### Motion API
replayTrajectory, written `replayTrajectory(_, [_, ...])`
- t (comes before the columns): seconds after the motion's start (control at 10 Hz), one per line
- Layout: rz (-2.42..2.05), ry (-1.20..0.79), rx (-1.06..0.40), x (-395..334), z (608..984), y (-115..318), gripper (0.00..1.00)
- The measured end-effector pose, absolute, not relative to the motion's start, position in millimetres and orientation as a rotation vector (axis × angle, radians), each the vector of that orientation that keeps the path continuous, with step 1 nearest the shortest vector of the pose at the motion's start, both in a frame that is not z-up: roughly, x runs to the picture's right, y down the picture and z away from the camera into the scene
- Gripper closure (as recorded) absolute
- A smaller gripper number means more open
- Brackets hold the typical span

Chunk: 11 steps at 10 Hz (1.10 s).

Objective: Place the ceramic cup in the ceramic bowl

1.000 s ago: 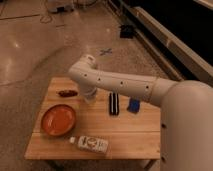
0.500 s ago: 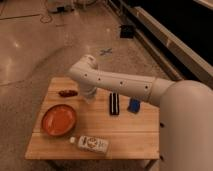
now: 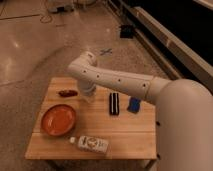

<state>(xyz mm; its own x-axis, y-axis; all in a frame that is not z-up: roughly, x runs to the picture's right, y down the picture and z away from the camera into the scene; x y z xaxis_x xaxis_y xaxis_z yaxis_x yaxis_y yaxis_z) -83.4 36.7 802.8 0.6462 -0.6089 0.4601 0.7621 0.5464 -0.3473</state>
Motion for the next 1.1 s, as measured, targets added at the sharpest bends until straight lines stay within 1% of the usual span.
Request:
replayTrajectory(0.1, [-0.829, -0.310, -0.552, -80.5, 815.4, 26.0, 0.22])
replayTrajectory(0.2, [-0.831, -0.308, -0.552, -78.4, 823.6, 20.1, 0.20])
replayTrajectory(0.5, [-0.833, -0.295, -0.555, -72.3, 843.2, 12.4, 0.20])
replayTrajectory(1.1, [-0.818, -0.271, -0.576, -54.2, 876.0, 27.2, 0.20])
